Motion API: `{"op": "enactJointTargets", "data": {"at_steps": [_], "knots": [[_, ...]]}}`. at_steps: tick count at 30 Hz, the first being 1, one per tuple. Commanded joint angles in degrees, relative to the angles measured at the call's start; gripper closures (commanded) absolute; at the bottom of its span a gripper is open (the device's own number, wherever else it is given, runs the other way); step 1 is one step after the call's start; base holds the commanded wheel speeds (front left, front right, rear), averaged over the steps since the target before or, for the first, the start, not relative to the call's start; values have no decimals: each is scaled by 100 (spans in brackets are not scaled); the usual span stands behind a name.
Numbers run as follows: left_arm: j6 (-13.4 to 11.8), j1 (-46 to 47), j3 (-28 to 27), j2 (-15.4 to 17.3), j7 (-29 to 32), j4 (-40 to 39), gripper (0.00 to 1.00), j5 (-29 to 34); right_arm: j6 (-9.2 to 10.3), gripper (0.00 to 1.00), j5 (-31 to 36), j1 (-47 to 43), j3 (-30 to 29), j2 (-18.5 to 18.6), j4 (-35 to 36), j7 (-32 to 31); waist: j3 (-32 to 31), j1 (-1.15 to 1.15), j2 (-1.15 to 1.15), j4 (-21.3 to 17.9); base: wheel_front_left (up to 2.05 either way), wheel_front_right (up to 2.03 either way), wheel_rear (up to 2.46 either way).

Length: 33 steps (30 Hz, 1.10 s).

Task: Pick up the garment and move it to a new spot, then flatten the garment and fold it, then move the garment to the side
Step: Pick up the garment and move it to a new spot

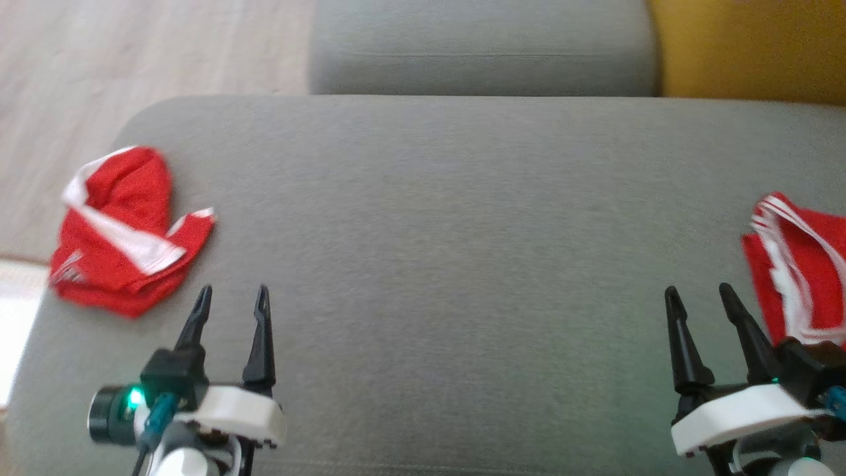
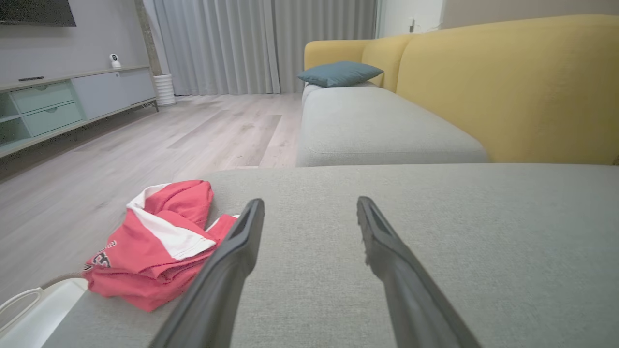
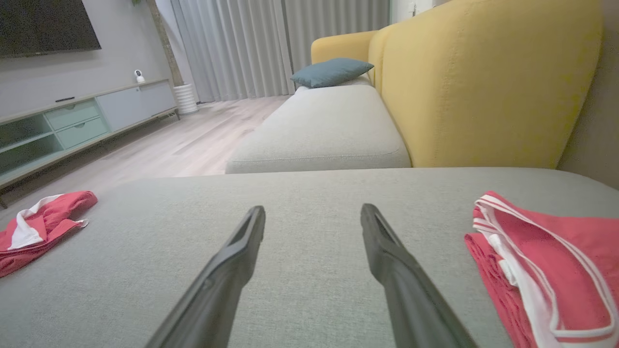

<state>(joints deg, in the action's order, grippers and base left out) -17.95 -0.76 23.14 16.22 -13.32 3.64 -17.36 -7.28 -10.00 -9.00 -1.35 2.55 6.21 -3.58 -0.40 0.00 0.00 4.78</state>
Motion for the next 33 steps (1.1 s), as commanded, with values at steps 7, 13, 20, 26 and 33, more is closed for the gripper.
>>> {"op": "enactJointTargets", "data": {"at_steps": [7, 13, 20, 26, 33], "knots": [[118, 692, -252, 35, -112, 6, 0, 29, -21, 0, 125, 298, 214, 32, 388, -160, 133, 0, 0, 1081, 0, 0, 0], [180, 799, -363, 16, -152, 146, 0, 12, -21, 0, 176, 407, 326, 32, 490, -240, 190, 0, 0, 1660, 0, 0, 0], [244, 831, -468, -15, -165, 194, 0, 71, -21, 0, 170, 445, 341, 32, 535, -267, 229, 0, 0, 1909, 0, 0, 0], [315, 873, -629, -109, -166, 166, 0, 194, -21, 0, 222, 505, 338, 32, 640, -324, 416, 0, 0, 1970, 0, 0, 0], [477, 1399, -899, -309, -167, 536, 0, 194, -21, 0, 446, 802, 327, 38, 904, -544, 1064, 0, 0, 1834, 0, 0, 0]]}}
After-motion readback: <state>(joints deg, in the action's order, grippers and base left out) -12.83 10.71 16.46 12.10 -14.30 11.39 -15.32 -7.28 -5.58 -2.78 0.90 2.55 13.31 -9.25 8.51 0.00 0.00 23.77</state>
